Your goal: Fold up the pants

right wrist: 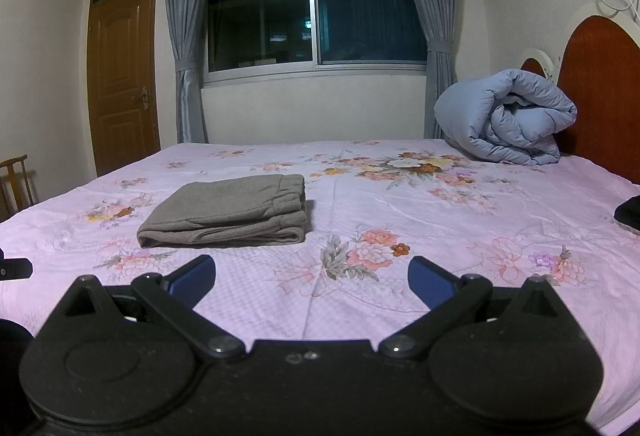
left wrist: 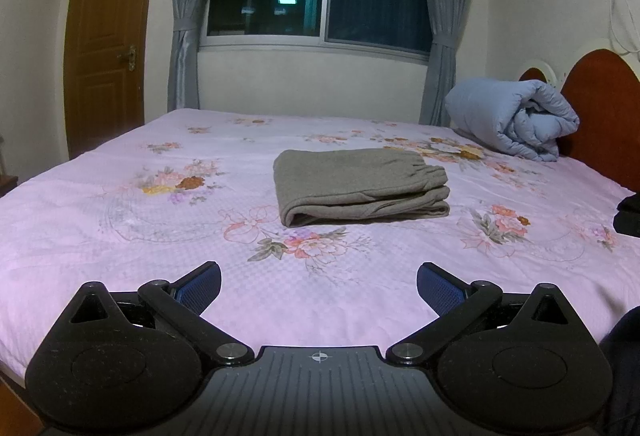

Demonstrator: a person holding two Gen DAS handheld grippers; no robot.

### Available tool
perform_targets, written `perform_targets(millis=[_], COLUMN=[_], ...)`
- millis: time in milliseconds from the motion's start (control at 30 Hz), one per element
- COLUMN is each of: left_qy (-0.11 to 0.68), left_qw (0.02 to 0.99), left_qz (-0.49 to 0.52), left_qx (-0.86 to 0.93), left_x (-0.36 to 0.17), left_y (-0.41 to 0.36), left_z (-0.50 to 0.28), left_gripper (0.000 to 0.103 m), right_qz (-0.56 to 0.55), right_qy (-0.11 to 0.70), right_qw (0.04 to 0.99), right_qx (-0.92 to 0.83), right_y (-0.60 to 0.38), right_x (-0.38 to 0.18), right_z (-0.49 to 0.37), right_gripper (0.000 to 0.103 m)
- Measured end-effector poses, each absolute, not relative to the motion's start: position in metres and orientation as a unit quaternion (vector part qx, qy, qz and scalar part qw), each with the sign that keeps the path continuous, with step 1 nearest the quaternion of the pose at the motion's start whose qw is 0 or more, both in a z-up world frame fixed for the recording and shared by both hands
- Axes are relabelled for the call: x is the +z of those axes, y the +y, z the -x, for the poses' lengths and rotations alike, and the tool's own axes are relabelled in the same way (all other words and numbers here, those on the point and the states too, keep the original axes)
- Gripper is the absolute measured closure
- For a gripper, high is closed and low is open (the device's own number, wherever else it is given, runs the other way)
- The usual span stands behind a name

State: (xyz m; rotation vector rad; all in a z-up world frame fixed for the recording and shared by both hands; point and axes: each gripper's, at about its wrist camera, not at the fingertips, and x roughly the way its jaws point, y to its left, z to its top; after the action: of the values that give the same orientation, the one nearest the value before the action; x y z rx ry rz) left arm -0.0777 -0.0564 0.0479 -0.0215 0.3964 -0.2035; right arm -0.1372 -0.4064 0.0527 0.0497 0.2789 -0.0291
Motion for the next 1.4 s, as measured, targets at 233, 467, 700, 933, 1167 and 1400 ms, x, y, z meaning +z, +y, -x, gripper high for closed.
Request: perform_targets(millis=[233,467,700,933,1167,1400], left_qy=[0.197,0.196,0.196,0.196,0.196,0.184], left_qw=[0.975,0.976,0.975,0.975,0.975,0.978], left_qz=[0.01,0.01,0.01,0.01,0.01,0.008], left_qx=[-0.1,-0.099,-0.1,-0.101,-0.1,-0.101], left_x=[0.0478,0.048,0.0479,0.0481,0.0479,0.0497], left_y=[-0.0569,-0.0574,-0.0573,-0.0568,-0.0566,-0.0536], left_z=[0.0779,0.0783,0.0781,0.0781,0.0782,0.0794], left_gripper=[0.0,0.0,0.0,0.0,0.0,0.0], right_qz=[-0.024,-0.024,-0.024,-0.023,-0.023,-0.022], right_qy=[0.14,0.139,0.14,0.14,0.14,0.14], right_qw=[0.99,0.99,0.99,0.99,0.99,0.99], right_qx=[-0.014,-0.014,-0.014,-0.013,-0.013,-0.013], right_y=[-0.4077,-0.4066,-0.4068,-0.4078,-0.4072,-0.4074], right_x=[0.0527,0.0528,0.0531,0.0532,0.0533,0.0536], right_z=[0.1372,0.1373,0.1371,0.1377,0.1372,0.1374], right_gripper=[0.006,0.006,0.006,0.006,0.006,0.006])
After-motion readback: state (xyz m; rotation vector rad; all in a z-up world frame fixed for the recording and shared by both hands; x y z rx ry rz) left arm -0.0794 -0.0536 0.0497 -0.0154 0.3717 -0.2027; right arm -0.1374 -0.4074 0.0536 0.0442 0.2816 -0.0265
